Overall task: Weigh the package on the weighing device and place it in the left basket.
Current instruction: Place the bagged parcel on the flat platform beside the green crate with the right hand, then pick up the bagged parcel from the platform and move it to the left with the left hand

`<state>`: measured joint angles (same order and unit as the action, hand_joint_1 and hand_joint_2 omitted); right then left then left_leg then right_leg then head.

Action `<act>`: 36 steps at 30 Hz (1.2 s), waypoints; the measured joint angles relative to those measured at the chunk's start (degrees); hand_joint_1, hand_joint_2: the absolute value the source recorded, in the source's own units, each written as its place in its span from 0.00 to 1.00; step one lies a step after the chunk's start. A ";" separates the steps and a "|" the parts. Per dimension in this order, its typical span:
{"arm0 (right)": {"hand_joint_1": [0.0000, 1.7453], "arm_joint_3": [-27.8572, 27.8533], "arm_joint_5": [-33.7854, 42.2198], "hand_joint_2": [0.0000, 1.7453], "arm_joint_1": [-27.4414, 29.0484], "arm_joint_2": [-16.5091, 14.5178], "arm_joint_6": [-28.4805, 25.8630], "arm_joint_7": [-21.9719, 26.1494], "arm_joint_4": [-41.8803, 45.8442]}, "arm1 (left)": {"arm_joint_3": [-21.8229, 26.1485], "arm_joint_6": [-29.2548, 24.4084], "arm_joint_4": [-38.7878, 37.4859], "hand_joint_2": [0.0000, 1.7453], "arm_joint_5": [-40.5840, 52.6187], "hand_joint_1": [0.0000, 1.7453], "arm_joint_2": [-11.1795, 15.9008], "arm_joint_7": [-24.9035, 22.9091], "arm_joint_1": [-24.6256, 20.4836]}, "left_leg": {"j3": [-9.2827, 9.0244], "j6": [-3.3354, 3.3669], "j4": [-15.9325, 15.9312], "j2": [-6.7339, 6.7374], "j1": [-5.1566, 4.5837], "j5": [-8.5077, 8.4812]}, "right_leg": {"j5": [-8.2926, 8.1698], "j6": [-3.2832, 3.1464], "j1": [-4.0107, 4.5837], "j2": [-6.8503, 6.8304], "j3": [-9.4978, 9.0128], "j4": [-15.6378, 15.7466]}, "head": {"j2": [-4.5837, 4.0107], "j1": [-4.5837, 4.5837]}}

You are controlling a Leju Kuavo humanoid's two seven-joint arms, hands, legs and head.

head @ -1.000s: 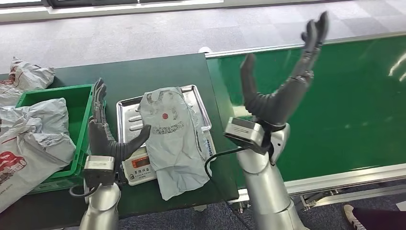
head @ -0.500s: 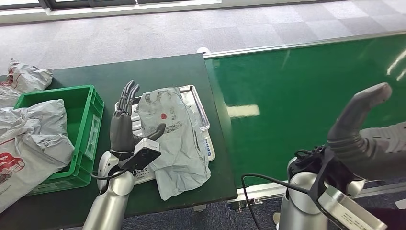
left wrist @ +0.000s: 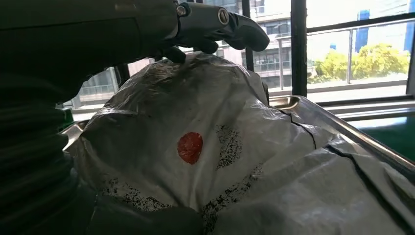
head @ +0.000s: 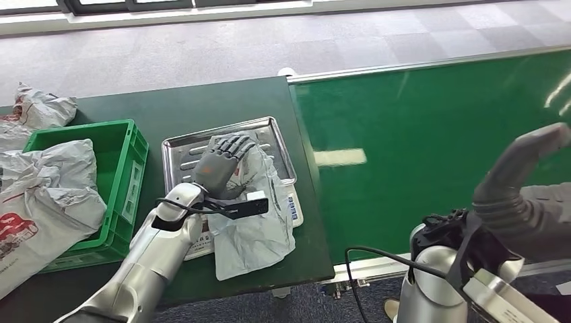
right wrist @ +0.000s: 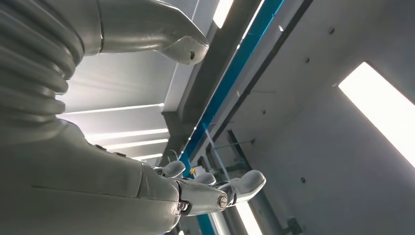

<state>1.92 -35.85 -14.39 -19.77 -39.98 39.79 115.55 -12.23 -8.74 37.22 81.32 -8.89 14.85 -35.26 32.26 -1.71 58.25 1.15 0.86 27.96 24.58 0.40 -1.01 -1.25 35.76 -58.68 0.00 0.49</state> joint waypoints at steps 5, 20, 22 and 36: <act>0.00 0.00 -0.70 1.00 -0.14 0.00 0.02 0.15 -1.59 | -2.04 1.65 -6.28 1.00 0.08 0.00 0.32 2.03 -4.56 | -0.41 0.07 -0.03 -0.14 0.00 0.19 | 0.27 0.11 -0.03 -0.13 -0.68 0.02 | 0.00 -0.01; 0.00 0.00 -1.58 1.00 -0.28 -0.01 0.03 0.16 -3.14 | -4.94 6.89 -12.99 1.00 -1.20 1.00 0.43 4.07 -9.17 | -0.71 0.07 -0.02 -0.27 0.01 0.12 | 0.26 0.11 -0.03 -0.26 -1.02 0.01 | 0.00 -0.01; 0.00 0.00 -1.42 1.00 -0.28 -0.01 0.03 0.16 -3.23 | -5.15 7.19 -13.43 1.00 -1.28 1.00 0.47 4.23 -9.55 | -0.73 0.07 -0.02 -0.25 0.01 0.12 | 0.25 0.08 -0.03 -0.22 -1.00 0.01 | 0.00 -0.01; 0.00 0.00 -0.50 1.00 -0.26 -0.01 0.02 0.16 -3.47 | -5.95 10.48 -15.13 1.00 -2.90 1.00 0.96 6.17 -10.93 | -0.91 0.00 -0.04 -0.23 0.01 0.13 | 0.26 0.05 -0.02 -0.15 -0.77 -0.01 | 0.00 -0.01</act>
<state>1.92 -36.35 -14.65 -19.78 -39.95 39.95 112.08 -18.17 1.75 22.09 78.42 -7.92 21.02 -46.19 31.35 -1.71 58.21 0.93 0.88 28.09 24.83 0.44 -1.03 -1.40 34.99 -58.70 0.00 0.48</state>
